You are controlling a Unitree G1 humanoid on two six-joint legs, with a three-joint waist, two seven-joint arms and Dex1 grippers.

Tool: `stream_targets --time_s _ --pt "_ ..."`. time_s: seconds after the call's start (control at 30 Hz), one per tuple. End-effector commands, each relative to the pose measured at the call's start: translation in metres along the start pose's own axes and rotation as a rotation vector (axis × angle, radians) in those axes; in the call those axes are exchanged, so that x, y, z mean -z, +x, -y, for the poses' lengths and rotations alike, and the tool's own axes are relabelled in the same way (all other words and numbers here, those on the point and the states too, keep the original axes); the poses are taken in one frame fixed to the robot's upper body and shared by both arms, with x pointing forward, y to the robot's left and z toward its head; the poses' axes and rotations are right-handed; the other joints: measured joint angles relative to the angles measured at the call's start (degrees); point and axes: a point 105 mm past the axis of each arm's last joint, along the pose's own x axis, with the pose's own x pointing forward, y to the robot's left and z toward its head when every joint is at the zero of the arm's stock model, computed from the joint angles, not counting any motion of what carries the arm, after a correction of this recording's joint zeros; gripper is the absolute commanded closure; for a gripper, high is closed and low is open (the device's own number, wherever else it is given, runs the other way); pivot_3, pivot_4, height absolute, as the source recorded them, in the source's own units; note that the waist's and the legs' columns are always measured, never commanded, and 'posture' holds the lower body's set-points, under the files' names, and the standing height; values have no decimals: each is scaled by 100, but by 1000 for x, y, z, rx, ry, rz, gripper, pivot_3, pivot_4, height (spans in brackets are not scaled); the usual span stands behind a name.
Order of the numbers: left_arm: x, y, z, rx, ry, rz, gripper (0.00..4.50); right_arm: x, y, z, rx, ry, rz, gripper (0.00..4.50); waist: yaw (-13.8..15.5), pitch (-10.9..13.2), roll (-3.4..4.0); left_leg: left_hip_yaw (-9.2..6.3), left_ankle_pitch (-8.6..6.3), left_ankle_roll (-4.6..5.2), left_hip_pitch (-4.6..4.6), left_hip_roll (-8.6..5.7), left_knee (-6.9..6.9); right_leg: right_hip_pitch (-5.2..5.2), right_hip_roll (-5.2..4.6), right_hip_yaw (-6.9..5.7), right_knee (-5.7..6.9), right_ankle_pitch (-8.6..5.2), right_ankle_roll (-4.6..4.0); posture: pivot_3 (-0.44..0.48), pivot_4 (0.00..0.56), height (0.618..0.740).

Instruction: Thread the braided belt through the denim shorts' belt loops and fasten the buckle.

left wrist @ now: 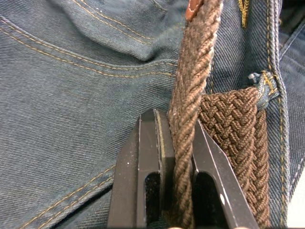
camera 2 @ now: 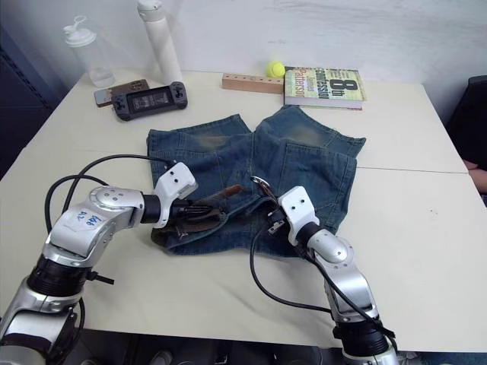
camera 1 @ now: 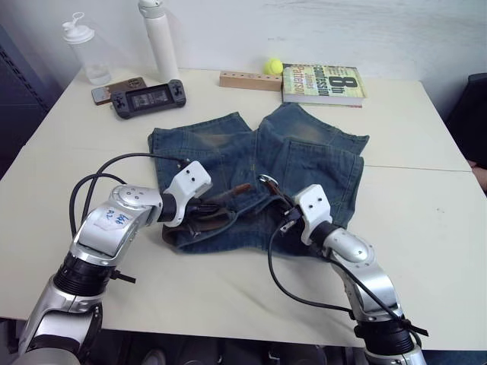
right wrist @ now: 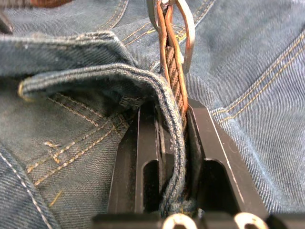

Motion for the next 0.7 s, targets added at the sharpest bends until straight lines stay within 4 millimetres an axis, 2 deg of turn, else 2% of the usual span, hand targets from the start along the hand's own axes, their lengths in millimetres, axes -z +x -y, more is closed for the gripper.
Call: stream_targets --time_s 0.03,0.23,0.43,0.57,0.7 --pt "-5 6 -5 -39 -11 2 4500 -19 -6 3 35 -15 68 4463 1 0 0 0 0 0 0 0 0 -1 0 1 0 0 0 0 150 738" --pt "-14 12 -14 -89 -26 28 4500 -21 -8 -5 5 -47 74 4463 -4 0 0 4 0 0 -1 0 -1 -7 4 8 4 0 0 0 150 738" --pt "-31 31 4 -32 57 69 4500 -18 -7 -7 -2 -48 67 4463 4 0 0 7 0 0 -1 0 -1 -8 6 13 5 0 0 0 150 738" --pt "-32 35 12 -7 79 67 4500 -19 -7 -1 33 -15 73 4463 -11 0 0 13 0 0 -1 1 -1 -12 9 18 6 0 0 0 150 738" --pt "-30 35 9 -27 98 63 4500 -21 -8 5 66 38 82 4463 -2 0 0 22 0 -1 0 4 0 -22 12 29 15 0 0 0 150 738"
